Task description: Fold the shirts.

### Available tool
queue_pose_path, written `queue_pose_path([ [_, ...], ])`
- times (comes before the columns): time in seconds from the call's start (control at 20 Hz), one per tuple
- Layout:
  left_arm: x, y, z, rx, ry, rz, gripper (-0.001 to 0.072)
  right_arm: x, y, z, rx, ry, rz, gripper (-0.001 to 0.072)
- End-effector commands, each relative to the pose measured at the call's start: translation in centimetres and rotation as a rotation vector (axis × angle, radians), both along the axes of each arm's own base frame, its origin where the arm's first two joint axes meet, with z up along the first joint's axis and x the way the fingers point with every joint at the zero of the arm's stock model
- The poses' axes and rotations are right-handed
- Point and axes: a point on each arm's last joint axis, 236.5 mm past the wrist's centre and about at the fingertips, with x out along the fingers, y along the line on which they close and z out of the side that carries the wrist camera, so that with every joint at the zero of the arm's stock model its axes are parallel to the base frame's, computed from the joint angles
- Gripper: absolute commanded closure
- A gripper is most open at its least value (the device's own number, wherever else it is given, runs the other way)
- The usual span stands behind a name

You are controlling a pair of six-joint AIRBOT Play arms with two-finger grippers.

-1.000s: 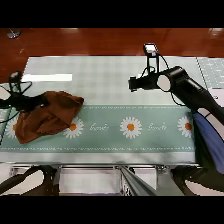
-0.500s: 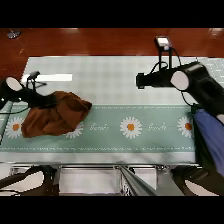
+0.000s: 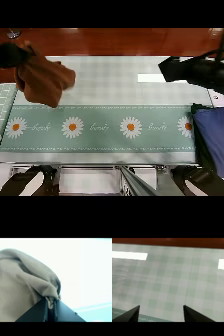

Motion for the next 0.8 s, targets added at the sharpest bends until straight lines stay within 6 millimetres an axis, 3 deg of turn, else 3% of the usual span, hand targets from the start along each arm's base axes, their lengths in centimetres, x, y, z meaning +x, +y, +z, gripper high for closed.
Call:
queue_pose_path([
  [0.0,-4.3,-4.7,6.6,-0.088,-0.160,-0.119,0.0678,-3.5,-1.7,3.5,0.022,-0.076,0.005,0.0088],
  [0.2,-5.1,-11.0,8.2,-0.215,-0.233,-0.233,0.0678,-5.9,-3.0,4.1,0.017,-0.073,-0.004,0.0088],
  [0.3,-5.5,-14.8,4.7,-0.267,-0.166,-0.293,0.0678,-6.3,-3.4,3.5,0.000,-0.047,-0.010,0.0088],
  [0.45,-7.5,-19.3,-6.3,-0.275,0.046,-0.333,0.0678,-6.0,-3.8,3.0,-0.021,-0.033,-0.025,0.0088],
  [0.6,-11.8,-20.3,-19.3,-0.200,0.319,-0.320,0.0678,-5.4,-3.4,2.0,-0.007,0.004,-0.039,0.0089],
  [0.65,-13.7,-20.6,-22.7,-0.159,0.391,-0.341,0.0678,-5.0,-3.1,1.1,-0.009,0.031,-0.041,0.0089],
  [0.75,-16.5,-21.1,-26.7,-0.099,0.489,-0.380,0.0646,-3.9,-2.2,-2.0,-0.024,0.114,-0.038,0.0089],
])
